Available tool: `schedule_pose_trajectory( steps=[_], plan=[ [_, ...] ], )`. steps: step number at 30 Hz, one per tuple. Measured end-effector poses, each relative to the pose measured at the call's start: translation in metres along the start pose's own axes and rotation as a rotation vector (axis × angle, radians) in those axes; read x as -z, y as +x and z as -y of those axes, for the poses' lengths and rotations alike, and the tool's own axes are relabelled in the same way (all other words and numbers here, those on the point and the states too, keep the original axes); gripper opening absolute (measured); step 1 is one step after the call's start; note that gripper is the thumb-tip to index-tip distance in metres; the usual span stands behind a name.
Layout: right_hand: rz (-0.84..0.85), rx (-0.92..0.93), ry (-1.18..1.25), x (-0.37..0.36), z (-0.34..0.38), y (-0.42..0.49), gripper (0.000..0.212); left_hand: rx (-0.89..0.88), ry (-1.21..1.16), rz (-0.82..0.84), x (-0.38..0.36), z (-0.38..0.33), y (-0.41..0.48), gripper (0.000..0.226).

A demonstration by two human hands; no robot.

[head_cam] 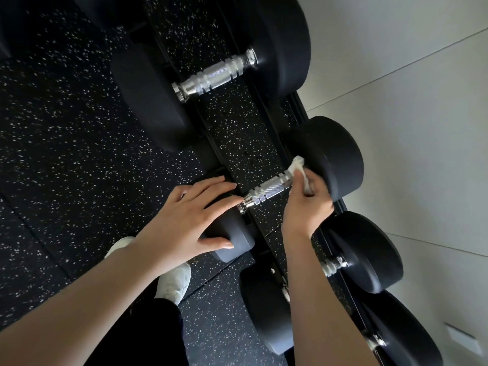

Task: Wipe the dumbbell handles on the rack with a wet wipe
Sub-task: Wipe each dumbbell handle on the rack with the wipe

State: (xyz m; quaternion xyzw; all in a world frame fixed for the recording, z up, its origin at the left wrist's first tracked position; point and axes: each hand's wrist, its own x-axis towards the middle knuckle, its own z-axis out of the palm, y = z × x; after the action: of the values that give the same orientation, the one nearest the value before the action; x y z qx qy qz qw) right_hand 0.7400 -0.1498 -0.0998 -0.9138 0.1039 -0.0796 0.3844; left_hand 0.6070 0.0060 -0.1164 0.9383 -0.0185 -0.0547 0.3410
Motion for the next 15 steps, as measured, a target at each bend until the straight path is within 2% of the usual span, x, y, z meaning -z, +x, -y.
schedule_pose_trajectory(
  steps=[4, 8, 10, 15],
  plan=[
    [-0.111, -0.126, 0.107, -0.008, 0.003, -0.008, 0.005, 0.001, 0.0, -0.002, -0.001, 0.0, -0.001, 0.07],
    [-0.197, -0.438, 0.316, -0.014, 0.003, -0.014, 0.007, -0.008, 0.016, -0.009, 0.0, -0.001, -0.001, 0.069],
    [-0.211, -0.538, 0.401, -0.016, 0.001, -0.014, 0.01, -0.011, 0.019, -0.011, 0.0, -0.001, -0.001, 0.069],
    [-0.161, -0.558, 0.472, -0.013, 0.003, -0.012, 0.008, -0.009, -0.002, -0.005, 0.0, -0.002, -0.002, 0.069]
  ],
)
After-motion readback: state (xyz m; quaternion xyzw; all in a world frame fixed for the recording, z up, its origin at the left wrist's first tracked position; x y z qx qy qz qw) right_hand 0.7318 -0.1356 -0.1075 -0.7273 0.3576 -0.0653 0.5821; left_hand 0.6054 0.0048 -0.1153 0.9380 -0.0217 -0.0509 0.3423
